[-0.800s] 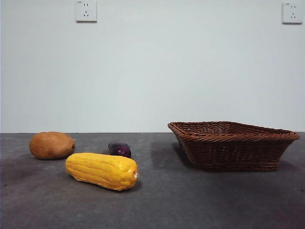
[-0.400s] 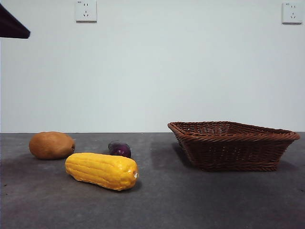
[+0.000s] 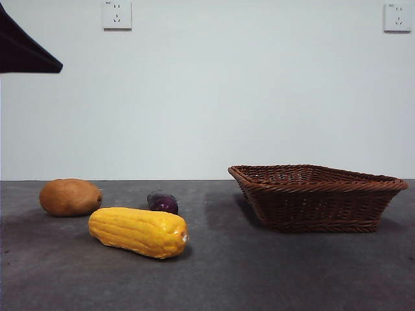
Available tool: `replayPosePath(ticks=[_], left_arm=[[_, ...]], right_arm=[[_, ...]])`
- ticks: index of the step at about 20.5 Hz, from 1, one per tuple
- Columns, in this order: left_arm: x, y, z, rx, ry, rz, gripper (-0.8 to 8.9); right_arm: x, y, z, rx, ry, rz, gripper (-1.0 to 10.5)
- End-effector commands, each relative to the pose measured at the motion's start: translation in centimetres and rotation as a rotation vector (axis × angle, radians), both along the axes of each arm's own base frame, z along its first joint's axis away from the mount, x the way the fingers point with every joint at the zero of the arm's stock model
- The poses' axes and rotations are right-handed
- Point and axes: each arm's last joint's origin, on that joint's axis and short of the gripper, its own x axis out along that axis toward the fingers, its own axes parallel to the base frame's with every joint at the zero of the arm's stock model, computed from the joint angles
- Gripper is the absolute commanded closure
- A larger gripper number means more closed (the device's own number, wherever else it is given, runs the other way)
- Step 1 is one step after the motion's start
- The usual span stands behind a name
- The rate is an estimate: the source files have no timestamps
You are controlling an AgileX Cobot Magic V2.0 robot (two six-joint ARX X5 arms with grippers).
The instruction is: Help me put the vegetables on the table into the basket
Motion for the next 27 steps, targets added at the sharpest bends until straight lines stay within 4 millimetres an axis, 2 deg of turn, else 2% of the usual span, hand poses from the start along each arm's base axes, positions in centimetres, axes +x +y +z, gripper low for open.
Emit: replayPosePath(ticks=[1, 5, 8, 12, 14, 18, 21, 27], left_arm=[[0.4, -0.2, -0.6, -0.005, 0.038, -0.012, 8.17], [1.1, -0.9, -1.3, 0.0, 0.089, -0.046, 8.16], [2.0, -1.6, -0.8, 0.006, 0.102, -0.077, 8.16], [3.6, -2.8, 1.1, 0.061, 0.097, -0.121, 8.16], [4.2, -3.3, 2.2, 0.125, 0.097, -0.13, 8.15], [5.2, -4.2, 3.7, 0.258, 0.103, -0.155, 8.14], [5.7, -4.4, 4.5, 0.277, 0.087, -0.16, 8.14], [5.8, -4.4, 4.5, 0.285, 0.057, -0.168, 8.15]], right_arm=[[1.0, -0.1, 0.5, -0.045, 0.001, 0.035, 9.5], [4.3, -0.3, 0.7, -0.048, 0.106, 0.065, 9.5], [7.1, -0.5, 0.6, -0.051, 0.186, 0.077, 9.2], [11.2, -0.7, 0.8, -0.058, 0.276, 0.095, 5.2], [13.0, -0.8, 1.1, -0.082, 0.334, 0.118, 4.3], [16.9, -0.1, 1.8, -0.295, 0.44, 0.108, 4.3], [20.0, 0.5, 1.8, -0.348, 0.478, 0.127, 4.3], [26.1, 1.0, -0.3, -0.422, 0.551, 0.157, 4.4]])
